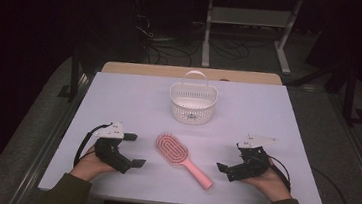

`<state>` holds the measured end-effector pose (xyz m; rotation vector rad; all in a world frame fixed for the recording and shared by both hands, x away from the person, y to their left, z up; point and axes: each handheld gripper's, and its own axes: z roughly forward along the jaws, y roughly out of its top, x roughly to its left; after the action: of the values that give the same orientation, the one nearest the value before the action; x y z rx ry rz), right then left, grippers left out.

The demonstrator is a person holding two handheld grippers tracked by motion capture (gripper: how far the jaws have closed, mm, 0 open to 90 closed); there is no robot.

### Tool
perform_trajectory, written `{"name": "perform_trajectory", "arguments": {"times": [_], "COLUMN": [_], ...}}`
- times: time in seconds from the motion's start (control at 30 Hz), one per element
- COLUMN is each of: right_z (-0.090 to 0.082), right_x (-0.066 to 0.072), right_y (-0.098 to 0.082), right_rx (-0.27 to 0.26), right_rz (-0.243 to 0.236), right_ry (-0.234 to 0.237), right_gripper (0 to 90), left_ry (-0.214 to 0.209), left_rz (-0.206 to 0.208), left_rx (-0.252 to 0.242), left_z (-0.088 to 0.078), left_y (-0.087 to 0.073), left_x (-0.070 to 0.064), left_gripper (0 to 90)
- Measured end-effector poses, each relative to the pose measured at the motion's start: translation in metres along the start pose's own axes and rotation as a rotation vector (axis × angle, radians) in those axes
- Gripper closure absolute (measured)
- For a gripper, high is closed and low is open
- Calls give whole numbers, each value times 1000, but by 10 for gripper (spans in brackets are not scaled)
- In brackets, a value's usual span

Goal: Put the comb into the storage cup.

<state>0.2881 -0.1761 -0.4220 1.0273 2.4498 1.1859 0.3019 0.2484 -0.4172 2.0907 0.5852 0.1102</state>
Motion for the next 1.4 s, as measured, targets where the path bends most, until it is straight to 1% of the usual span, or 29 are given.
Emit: {"name": "perform_trajectory", "arguments": {"times": [0.1, 0.17, 0.4, 0.47, 0.5, 0.53, 0.63, 0.7, 0.73, 0.83, 0.9, 0.97, 1.13, 1.23, 1.4], "right_z": [0, 0, 1, 2, 2, 2, 1, 1, 2, 3, 3, 2, 2, 2, 2], "right_x": [-1, -2, -2, -2, -2, -2, -2, -3, -4, -4, -3, -2, -2, -2, -2], "right_y": [0, 0, 1, 1, 0, 1, 2, 3, 3, 3, 4, 5, 10, 12, 16], "right_rx": [-3, 0, 0, 1, 11, 7, -4, -5, 2, 3, 4, -4, 1, 1, 0], "right_rz": [4, 9, 15, 18, 16, 15, 22, 26, 32, 34, 32, 21, 39, 45, 44], "right_ry": [5, -1, -2, 0, -4, -4, -7, -9, -17, -22, -19, -17, -8, -4, -8], "right_gripper": [0, 0, 0, 0, 0, 0, 0, 0, 0, 0, 0, 0, 0, 0, 0], "left_ry": [-4, -3, -3, -3, -2, -3, -5, -6, -6, -20, -22, -26, -23, -31, -28], "left_rz": [-5, -8, -8, -10, -13, -16, -11, -9, -8, -3, 0, -8, -1, -3, 1], "left_rx": [2, 3, 13, 11, 5, 4, 10, 15, 19, 24, 23, 14, 12, 11, 14], "left_z": [0, -1, -1, -1, -1, -1, -1, 0, 1, 2, 3, 2, 1, 2, 3], "left_y": [-1, -2, -4, -4, -4, -4, -4, -5, -5, -4, -4, -3, -3, -2, -2], "left_x": [0, 0, 1, 1, 1, 2, 1, 0, 1, 0, 1, 2, 1, 1, 1], "left_gripper": [0, 0, 0, 0, 0, 0, 0, 0, 0, 0, 0, 0, 0, 1, 3]}}
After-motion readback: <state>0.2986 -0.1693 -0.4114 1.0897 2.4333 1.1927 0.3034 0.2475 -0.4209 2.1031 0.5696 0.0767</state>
